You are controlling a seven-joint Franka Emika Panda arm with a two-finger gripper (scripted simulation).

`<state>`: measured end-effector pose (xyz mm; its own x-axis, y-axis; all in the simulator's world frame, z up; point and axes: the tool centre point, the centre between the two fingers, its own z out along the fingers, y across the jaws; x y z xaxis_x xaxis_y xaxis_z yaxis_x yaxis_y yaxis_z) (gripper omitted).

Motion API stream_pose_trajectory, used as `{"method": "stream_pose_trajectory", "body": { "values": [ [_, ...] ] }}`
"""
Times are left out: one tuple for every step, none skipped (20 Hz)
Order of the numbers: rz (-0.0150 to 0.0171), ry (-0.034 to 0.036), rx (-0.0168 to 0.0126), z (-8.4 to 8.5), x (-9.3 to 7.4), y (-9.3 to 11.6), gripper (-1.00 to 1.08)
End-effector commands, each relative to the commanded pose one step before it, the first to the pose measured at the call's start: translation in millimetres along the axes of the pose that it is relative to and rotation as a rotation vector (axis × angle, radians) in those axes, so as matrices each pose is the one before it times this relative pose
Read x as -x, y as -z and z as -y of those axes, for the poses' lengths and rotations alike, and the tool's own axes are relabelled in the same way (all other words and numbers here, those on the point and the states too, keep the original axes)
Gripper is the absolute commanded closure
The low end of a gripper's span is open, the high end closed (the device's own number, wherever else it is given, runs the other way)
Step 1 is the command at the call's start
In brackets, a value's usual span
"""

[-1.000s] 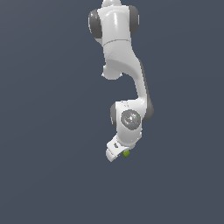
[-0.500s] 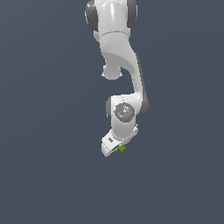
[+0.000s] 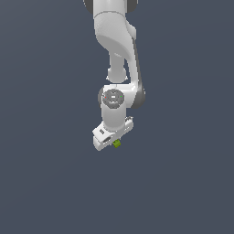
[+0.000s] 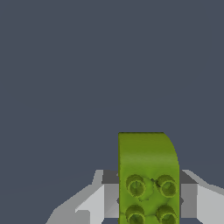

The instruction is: Pick up the object and move it to a goal position.

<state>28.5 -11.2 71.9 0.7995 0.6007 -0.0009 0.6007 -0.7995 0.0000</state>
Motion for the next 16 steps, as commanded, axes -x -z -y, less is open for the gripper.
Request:
{"method": "stream_pose_trajectory", "body": {
  "values": [
    [-0.0003,0.00005,0.00038,-4.76,17.97,11.81,1.08],
    [0.0,0.0,0.0,-1.86,6.49,4.31,1.08],
    [0.0,0.0,0.0,-1.8,6.2,4.13,1.08],
    [0.0,0.0,0.0,-1.74,5.88,3.94,1.08],
    [0.0,0.0,0.0,-1.67,5.53,3.74,1.08],
    [0.0,0.0,0.0,-1.59,5.16,3.51,1.08],
    [0.0,0.0,0.0,-1.49,4.76,3.26,1.08],
    [0.0,0.0,0.0,-1.39,4.32,2.98,1.08],
    [0.0,0.0,0.0,-1.26,3.84,2.67,1.08],
    [0.0,0.0,0.0,-1.12,3.35,2.34,1.08],
    [0.0,0.0,0.0,-0.96,2.84,2.0,1.08],
    [-0.00045,0.00006,-0.00019,-0.8,2.36,1.77,1.08],
    [0.0,0.0,0.0,-0.63,1.82,1.3,1.08],
    [0.0,0.0,0.0,-0.46,1.3,0.93,1.08],
    [0.0,0.0,0.0,-0.28,0.78,0.56,1.08],
    [0.0,0.0,0.0,-0.09,0.26,0.19,1.08]
  ]
}}
